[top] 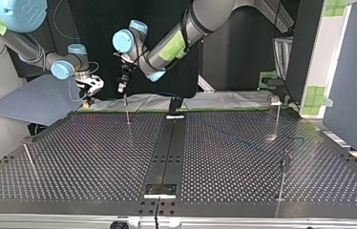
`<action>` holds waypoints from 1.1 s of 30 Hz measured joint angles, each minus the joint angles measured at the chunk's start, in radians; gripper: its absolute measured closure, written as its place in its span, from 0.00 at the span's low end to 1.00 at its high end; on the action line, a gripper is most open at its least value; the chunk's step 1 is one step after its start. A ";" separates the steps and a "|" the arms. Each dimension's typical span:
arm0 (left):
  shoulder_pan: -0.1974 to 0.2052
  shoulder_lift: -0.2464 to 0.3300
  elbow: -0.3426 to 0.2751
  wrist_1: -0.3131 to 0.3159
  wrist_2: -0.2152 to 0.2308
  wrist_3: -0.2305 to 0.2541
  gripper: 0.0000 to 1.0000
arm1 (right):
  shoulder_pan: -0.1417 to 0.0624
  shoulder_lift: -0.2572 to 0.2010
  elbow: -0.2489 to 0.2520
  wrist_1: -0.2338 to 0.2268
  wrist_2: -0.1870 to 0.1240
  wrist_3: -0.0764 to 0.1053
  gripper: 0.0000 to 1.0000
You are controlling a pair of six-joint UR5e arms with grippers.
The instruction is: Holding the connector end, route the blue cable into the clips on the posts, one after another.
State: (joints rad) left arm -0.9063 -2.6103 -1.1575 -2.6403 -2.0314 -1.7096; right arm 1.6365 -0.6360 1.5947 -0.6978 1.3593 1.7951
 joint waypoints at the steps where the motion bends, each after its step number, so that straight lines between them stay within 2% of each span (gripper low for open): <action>1: -0.002 0.009 -0.009 0.009 -0.007 -0.008 0.00 | 0.000 0.000 0.000 0.000 0.000 0.000 1.00; 11: -0.015 0.094 -0.094 0.094 -0.020 -0.067 0.00 | -0.002 0.000 0.000 0.003 -0.001 0.007 1.00; 23: 0.007 0.197 -0.197 0.195 0.005 -0.164 0.00 | 0.005 0.000 0.000 0.005 -0.002 0.009 1.00; 33: 0.010 0.277 -0.277 0.183 0.008 -0.231 0.00 | 0.004 0.000 0.000 0.007 -0.003 0.008 1.00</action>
State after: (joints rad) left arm -0.8964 -2.3335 -1.4343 -2.4570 -2.0234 -1.9406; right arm 1.6403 -0.6360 1.5947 -0.6906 1.3563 1.8032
